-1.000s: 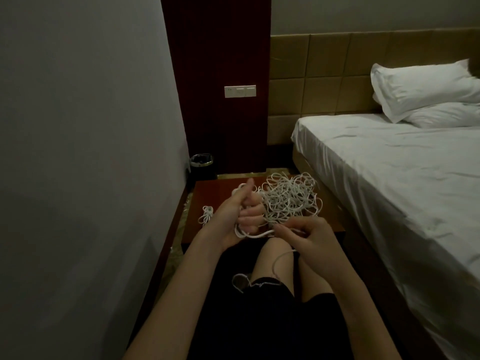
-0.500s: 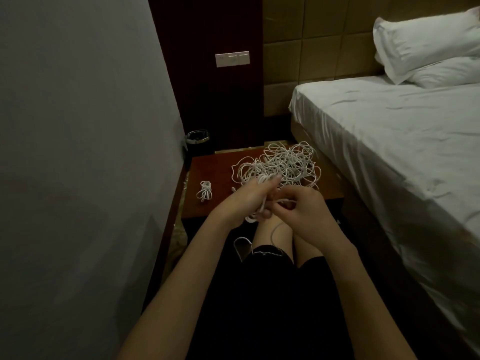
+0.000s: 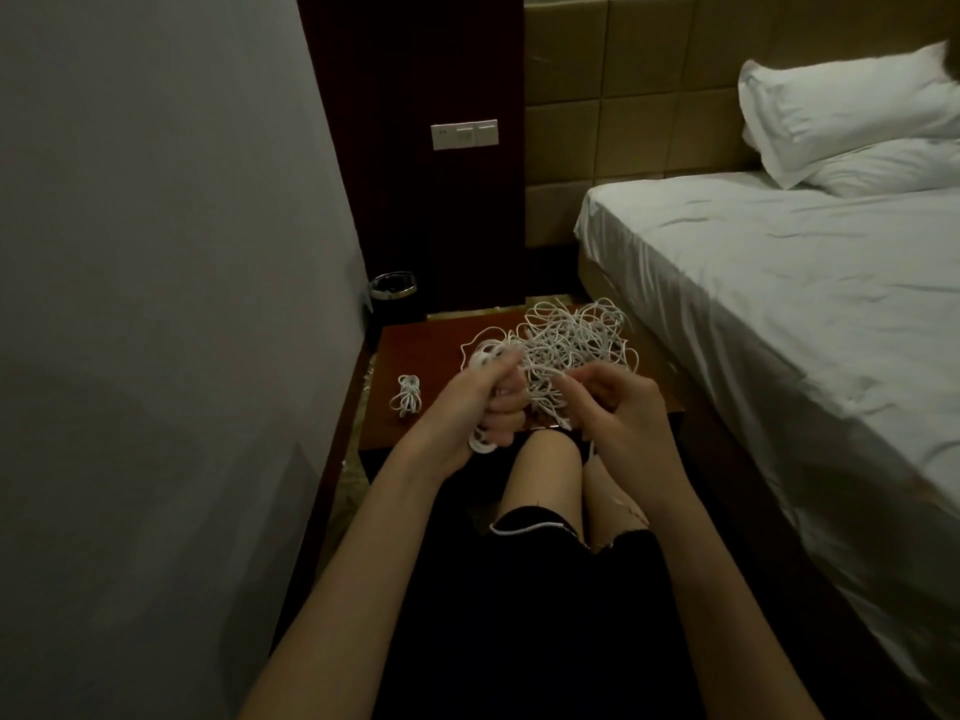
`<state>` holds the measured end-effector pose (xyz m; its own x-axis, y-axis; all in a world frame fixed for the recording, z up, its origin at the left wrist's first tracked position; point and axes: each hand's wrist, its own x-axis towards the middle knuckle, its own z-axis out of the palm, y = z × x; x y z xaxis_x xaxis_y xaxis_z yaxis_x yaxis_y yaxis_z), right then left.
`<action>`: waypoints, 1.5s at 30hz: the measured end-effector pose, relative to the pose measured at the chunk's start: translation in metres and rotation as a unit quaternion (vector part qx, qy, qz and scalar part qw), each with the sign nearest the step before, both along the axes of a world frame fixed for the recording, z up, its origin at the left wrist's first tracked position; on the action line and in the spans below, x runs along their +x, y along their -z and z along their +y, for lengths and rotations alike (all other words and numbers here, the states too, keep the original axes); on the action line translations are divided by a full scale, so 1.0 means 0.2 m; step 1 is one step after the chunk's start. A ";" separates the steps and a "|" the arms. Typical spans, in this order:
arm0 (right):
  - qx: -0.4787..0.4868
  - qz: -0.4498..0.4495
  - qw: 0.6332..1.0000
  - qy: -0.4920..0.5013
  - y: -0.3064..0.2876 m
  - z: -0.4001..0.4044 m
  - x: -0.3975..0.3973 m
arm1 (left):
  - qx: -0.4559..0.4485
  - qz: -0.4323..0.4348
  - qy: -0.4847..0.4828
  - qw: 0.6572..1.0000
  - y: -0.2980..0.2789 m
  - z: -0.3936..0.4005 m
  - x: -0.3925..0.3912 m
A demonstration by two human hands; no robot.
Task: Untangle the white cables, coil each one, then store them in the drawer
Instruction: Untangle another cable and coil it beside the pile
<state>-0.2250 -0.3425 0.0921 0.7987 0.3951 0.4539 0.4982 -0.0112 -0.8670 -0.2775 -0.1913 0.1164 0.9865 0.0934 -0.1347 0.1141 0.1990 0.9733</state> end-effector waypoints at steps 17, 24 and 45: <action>-0.017 -0.012 0.999 -0.028 -0.02 0.09 -0.11 | 0.012 -0.097 -0.152 0.984 0.03 -0.09 0.07; -0.068 -0.025 0.996 -0.054 -0.01 0.10 -0.13 | -0.258 -0.079 -0.139 0.953 0.01 -0.09 0.09; -0.214 -0.008 0.965 -0.153 -0.06 -0.02 -0.05 | -0.192 -0.002 0.011 0.981 -0.01 0.00 0.03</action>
<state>-0.2348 -0.3466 0.1044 0.6092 0.7651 0.2085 0.5480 -0.2161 -0.8081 -0.2713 -0.1904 0.1190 0.9884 0.0154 -0.1510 0.1179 0.5489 0.8275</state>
